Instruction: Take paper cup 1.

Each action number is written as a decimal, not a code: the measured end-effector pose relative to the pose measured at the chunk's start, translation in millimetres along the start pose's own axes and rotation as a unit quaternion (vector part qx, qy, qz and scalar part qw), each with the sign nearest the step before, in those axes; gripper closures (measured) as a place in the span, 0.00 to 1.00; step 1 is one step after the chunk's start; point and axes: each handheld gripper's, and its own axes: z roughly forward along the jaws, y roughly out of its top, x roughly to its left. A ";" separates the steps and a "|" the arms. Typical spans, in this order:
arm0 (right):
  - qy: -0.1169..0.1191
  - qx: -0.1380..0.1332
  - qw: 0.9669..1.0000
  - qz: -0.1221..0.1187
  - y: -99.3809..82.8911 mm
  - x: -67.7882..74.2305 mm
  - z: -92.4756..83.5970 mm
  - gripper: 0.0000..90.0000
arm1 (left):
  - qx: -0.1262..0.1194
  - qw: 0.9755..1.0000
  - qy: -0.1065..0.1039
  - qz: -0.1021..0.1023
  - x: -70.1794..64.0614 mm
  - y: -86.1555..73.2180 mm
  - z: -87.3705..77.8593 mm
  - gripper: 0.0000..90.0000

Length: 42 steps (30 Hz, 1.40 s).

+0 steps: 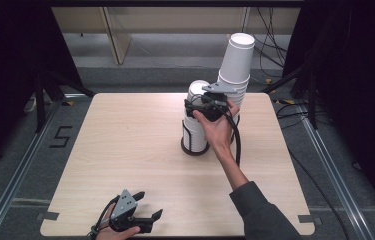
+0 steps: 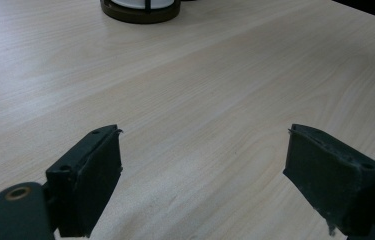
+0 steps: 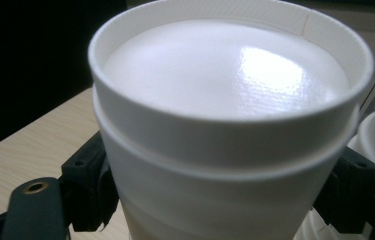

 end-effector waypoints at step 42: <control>0.126 0.008 0.989 -0.071 -33.5 31.4 -90.7 0.23 | -0.015 1.000 0.017 -0.011 3.9 2.0 1.8 0.16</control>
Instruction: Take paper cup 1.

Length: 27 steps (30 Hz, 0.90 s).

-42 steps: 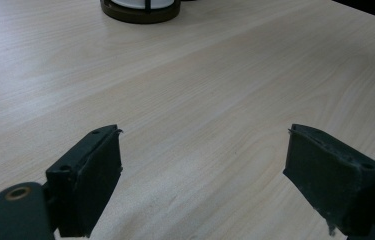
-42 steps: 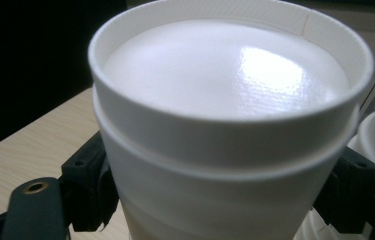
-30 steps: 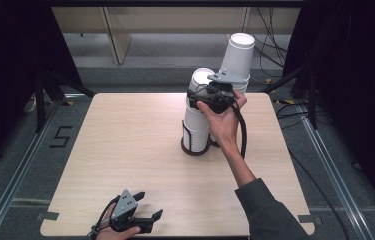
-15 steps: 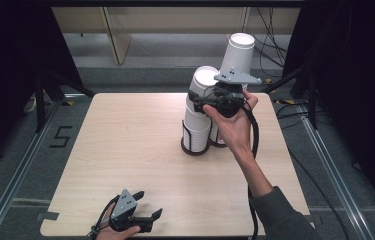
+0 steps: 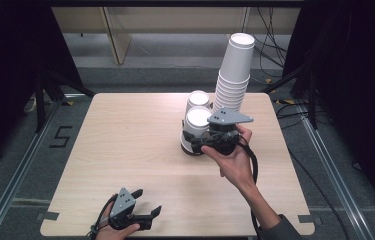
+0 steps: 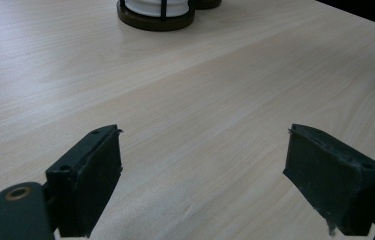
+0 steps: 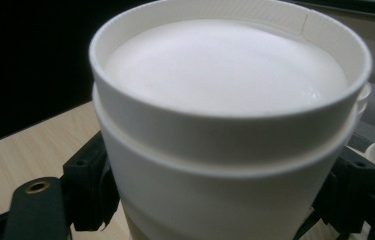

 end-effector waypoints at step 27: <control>0.053 0.048 0.997 0.020 -60.2 15.9 13.0 0.23 | -0.024 1.000 0.003 0.002 3.0 6.2 7.2 0.16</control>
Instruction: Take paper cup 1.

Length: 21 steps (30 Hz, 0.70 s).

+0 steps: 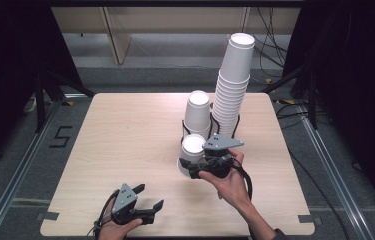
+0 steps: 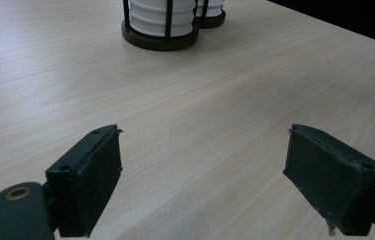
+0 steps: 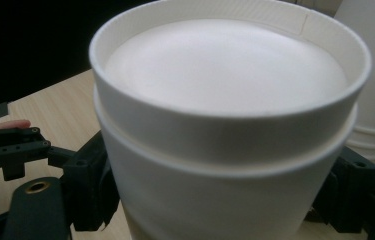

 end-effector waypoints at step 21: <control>0.024 0.030 0.999 0.023 -32.1 1.1 4.1 0.23 | 0.002 1.000 -0.002 -0.001 -0.1 -0.8 0.4 0.16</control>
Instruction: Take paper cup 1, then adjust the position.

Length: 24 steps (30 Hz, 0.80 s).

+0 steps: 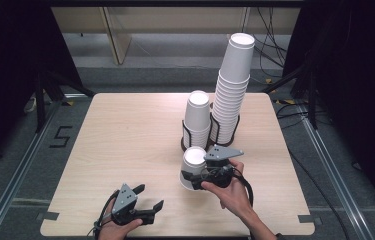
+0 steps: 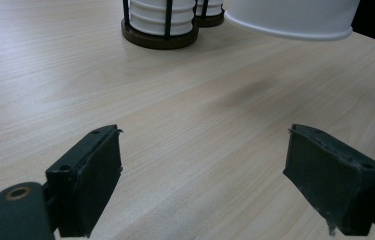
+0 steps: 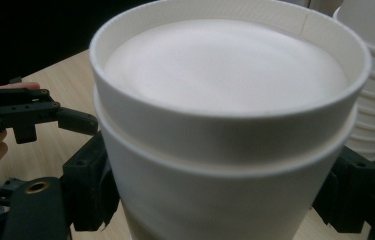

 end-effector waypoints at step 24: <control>0.036 -0.006 0.999 -0.024 -0.7 27.3 13.3 0.23 | -0.053 0.997 -0.042 0.036 -17.4 5.5 14.0 0.16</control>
